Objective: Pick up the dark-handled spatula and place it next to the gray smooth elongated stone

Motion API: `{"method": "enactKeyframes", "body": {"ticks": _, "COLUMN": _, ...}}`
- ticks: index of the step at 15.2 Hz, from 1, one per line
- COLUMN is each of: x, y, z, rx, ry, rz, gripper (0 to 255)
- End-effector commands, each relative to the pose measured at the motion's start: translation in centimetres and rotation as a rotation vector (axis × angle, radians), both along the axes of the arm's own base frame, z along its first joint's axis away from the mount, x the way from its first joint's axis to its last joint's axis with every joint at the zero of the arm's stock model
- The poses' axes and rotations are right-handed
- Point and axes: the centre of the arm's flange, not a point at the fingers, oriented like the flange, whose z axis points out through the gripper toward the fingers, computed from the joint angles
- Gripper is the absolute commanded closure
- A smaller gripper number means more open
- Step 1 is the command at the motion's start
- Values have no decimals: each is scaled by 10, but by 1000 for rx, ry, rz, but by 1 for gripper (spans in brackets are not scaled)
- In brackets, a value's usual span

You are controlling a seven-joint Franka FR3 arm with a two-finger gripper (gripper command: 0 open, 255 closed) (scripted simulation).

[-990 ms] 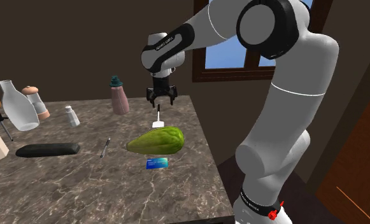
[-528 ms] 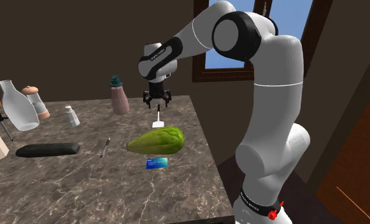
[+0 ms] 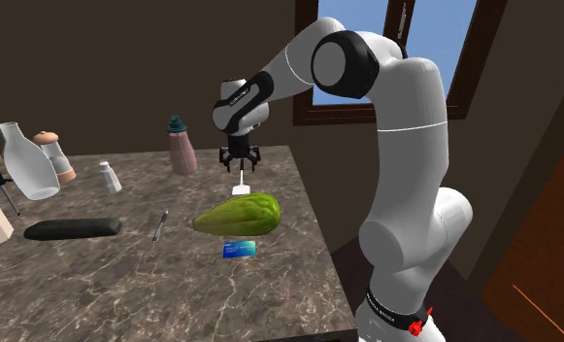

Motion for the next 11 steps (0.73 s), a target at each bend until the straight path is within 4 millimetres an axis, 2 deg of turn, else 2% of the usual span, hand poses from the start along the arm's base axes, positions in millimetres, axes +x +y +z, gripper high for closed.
{"method": "enactKeyframes", "body": {"ticks": 1, "x": 0, "y": 0, "z": -9, "rx": 0, "ry": 0, "rz": 0, "gripper": 0}}
{"method": "enactKeyframes", "body": {"ticks": 8, "x": 0, "y": 0, "z": -9, "rx": 0, "ry": 0, "rz": 0, "gripper": 0}}
{"method": "enactKeyframes", "body": {"ticks": 9, "x": 0, "y": 0, "z": -9, "rx": 0, "ry": 0, "rz": 0, "gripper": 255}}
{"method": "enactKeyframes", "body": {"ticks": 11, "x": 0, "y": 0, "z": -9, "rx": 0, "ry": 0, "rz": 0, "gripper": 255}}
